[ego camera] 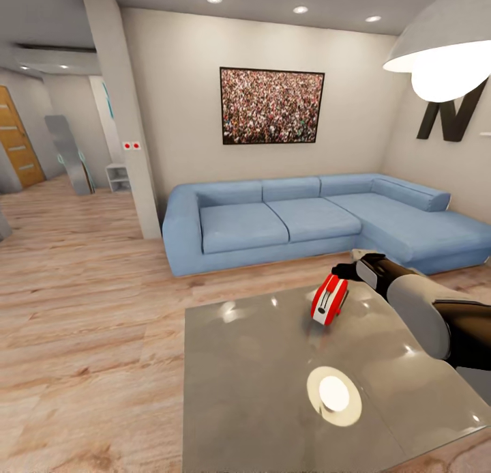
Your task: Turn on the radio receiver that's on the table in the living room.
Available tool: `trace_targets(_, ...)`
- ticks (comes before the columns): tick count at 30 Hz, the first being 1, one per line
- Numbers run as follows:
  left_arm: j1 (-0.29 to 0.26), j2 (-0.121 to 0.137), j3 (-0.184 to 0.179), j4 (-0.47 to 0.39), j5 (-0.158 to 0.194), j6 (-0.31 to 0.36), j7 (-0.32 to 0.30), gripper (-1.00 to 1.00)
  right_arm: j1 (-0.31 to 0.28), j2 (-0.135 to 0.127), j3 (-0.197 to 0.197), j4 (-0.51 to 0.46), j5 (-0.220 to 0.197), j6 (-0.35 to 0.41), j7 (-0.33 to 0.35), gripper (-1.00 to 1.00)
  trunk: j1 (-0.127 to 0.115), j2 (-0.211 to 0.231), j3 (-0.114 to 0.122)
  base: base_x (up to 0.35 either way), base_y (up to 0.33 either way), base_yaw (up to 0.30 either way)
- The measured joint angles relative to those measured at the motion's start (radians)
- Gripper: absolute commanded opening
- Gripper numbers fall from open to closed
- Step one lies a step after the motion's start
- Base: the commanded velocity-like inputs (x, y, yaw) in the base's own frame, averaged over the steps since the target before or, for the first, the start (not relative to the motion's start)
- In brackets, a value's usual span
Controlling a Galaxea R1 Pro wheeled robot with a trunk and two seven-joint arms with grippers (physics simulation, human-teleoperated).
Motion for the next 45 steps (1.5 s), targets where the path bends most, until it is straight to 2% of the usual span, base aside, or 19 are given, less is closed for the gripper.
trace_targets(12,0.000,0.002,0.000,0.001,-0.001,0.000,0.001,1.00,0.000,-0.009,0.003,-0.058,-0.001,0.000,-0.007,1.00,0.000,0.000,-0.019,0.000,0.000,0.000)
trace_targets(21,0.000,0.002,0.000,0.003,-0.001,0.000,0.001,1.00,0.000,-0.051,0.002,-0.061,0.000,-0.002,-0.008,1.00,0.000,0.000,-0.034,0.000,0.000,0.000)
trace_targets(27,0.000,0.002,0.000,0.004,-0.001,0.000,0.002,1.00,0.000,-0.060,0.002,-0.062,-0.002,-0.002,-0.009,1.00,0.000,0.000,-0.044,0.000,0.000,0.000)
trace_targets(31,0.000,0.002,0.000,0.005,-0.002,0.000,0.003,1.00,0.000,-0.075,0.001,-0.062,-0.002,-0.002,-0.009,1.00,0.000,0.000,-0.050,0.000,0.000,0.000)
trace_targets(45,0.000,0.002,0.000,0.006,-0.002,0.000,0.003,1.00,0.000,-0.080,-0.001,-0.062,-0.002,-0.006,-0.009,1.00,0.000,0.000,-0.073,0.000,0.000,0.000)
